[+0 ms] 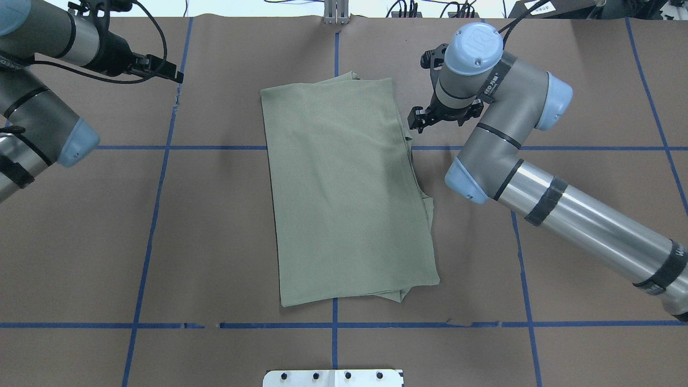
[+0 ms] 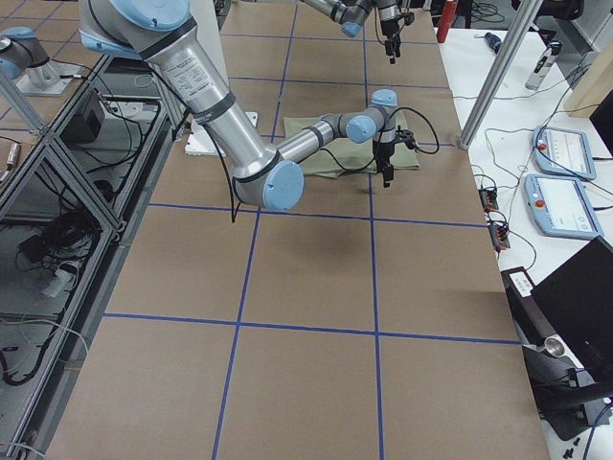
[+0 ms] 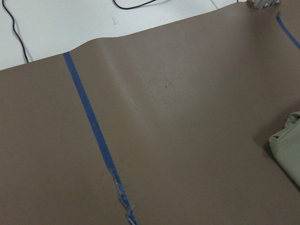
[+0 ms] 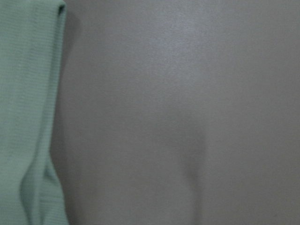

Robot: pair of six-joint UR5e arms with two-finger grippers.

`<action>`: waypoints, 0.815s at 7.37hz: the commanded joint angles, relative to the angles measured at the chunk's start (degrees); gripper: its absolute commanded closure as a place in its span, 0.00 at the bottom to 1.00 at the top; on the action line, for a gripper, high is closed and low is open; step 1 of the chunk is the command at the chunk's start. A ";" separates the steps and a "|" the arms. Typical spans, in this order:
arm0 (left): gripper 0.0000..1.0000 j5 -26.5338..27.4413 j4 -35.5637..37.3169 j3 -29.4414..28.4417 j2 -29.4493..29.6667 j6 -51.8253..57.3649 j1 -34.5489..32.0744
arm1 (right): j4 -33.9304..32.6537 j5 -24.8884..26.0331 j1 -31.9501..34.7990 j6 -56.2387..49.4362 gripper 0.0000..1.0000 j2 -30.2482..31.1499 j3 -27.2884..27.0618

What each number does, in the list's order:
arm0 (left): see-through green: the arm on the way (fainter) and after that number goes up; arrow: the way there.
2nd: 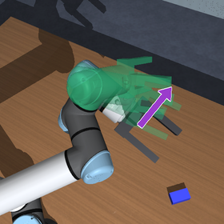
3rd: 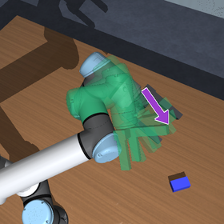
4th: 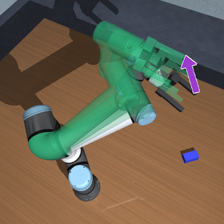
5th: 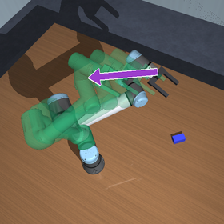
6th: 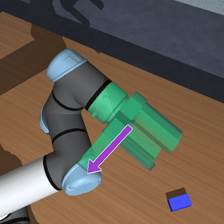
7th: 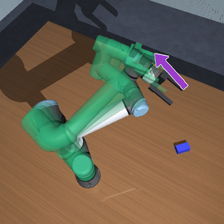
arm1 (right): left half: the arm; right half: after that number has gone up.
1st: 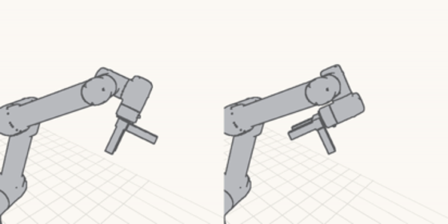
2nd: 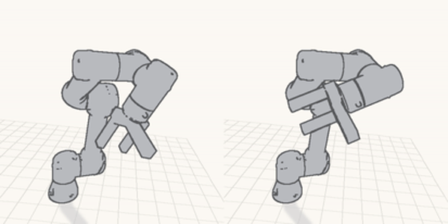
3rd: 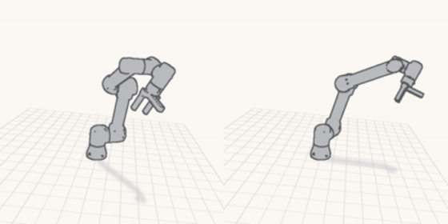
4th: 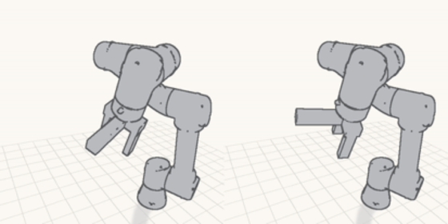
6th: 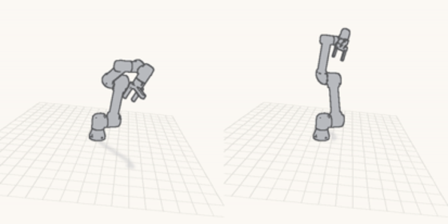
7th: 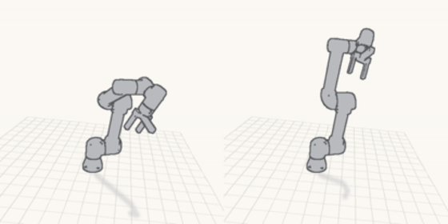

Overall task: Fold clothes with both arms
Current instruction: 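Lower both grippers to the shirt's edge nearest the robot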

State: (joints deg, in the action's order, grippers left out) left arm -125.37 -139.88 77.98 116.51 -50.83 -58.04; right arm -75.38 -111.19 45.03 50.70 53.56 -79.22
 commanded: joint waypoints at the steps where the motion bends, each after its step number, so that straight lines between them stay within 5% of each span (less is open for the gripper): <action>1: 0.00 0.38 0.04 16.94 -10.90 -16.42 7.55 | 13.19 -3.67 -1.08 18.20 0.00 14.48 -15.45; 3: 0.00 6.23 -0.13 30.07 -18.31 -31.36 18.52 | 26.88 -2.28 -5.20 37.64 0.00 28.11 -26.73; 4: 0.00 15.15 -0.05 32.91 -18.60 -41.01 27.37 | 27.91 1.12 -7.82 43.11 0.00 31.74 -30.95; 6: 0.00 29.95 0.13 33.73 -18.17 -51.87 40.06 | 27.66 14.61 -16.41 49.30 0.00 31.87 -31.96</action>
State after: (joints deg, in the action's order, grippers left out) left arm -104.14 -139.88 110.76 98.28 -95.56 -25.76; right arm -48.10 -104.96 34.03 96.02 84.55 -110.01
